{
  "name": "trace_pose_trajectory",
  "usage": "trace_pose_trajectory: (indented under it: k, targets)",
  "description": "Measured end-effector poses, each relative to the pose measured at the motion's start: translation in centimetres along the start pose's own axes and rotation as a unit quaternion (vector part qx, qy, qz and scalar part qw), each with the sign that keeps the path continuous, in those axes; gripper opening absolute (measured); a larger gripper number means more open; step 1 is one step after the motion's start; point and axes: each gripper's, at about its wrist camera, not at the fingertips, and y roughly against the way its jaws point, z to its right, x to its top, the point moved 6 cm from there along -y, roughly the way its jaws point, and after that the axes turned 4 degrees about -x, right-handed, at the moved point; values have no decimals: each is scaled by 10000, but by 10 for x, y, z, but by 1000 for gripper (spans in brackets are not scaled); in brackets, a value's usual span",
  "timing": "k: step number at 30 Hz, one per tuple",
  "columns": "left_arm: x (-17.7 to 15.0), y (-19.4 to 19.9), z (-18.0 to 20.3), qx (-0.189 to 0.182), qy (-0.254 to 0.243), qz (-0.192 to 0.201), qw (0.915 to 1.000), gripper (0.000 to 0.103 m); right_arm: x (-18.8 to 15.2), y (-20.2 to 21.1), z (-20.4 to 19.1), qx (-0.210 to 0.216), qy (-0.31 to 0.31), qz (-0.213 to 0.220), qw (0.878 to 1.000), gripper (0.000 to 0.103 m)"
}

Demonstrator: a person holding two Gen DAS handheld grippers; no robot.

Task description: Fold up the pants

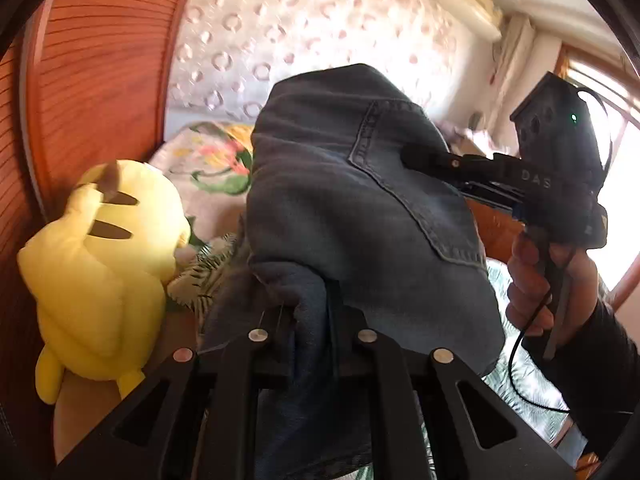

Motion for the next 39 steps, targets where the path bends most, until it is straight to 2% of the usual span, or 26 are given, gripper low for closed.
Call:
trace_pose_trajectory:
  k: [8,10,12,14,16,19,22,23,25,27,31,33,35,39]
  targets:
    - [28,100,-29,326,238,762,9963,13,34,16,-117,800,695,146,9943,17]
    - [40,125,-32,441,175,932,9945,13,44,14,-135,945,746,235,9924,17]
    - [49,136,-33,555,88,986,9935,13,46,14,-137,1026,692,310,9918,17]
    - [58,131,-34,657,-42,912,9937,13,42,12,-120,979,494,294,9935,17]
    - [60,107,-33,627,-116,708,9954,13,32,5,-91,750,304,227,9965,17]
    - [45,32,-32,537,-205,-30,9983,13,6,-13,-28,181,-10,-83,9998,17]
    - [11,-41,-30,517,-234,-743,9956,13,-30,-30,42,-543,-286,-573,9965,17]
    - [5,-53,-30,506,-209,-832,9950,13,-40,-32,62,-656,-434,-686,9945,17]
    - [-2,-64,-28,548,-211,-820,9949,13,-52,-32,84,-608,-623,-791,9931,19]
    - [-2,-66,-27,609,-268,-776,9948,13,-51,-39,85,-606,-583,-840,9929,21]
    - [1,-61,-31,762,-313,-775,9936,15,-47,-43,87,-665,-568,-1012,9910,39]
    - [3,-51,-25,887,-392,-699,9928,17,-48,-30,88,-765,-489,-975,9911,40]
    - [7,-37,-12,1085,-534,-567,9910,23,-55,-16,83,-874,-403,-922,9911,40]
    - [12,-17,17,1224,-867,-302,9882,35,-69,36,71,-1052,-262,-649,9920,40]
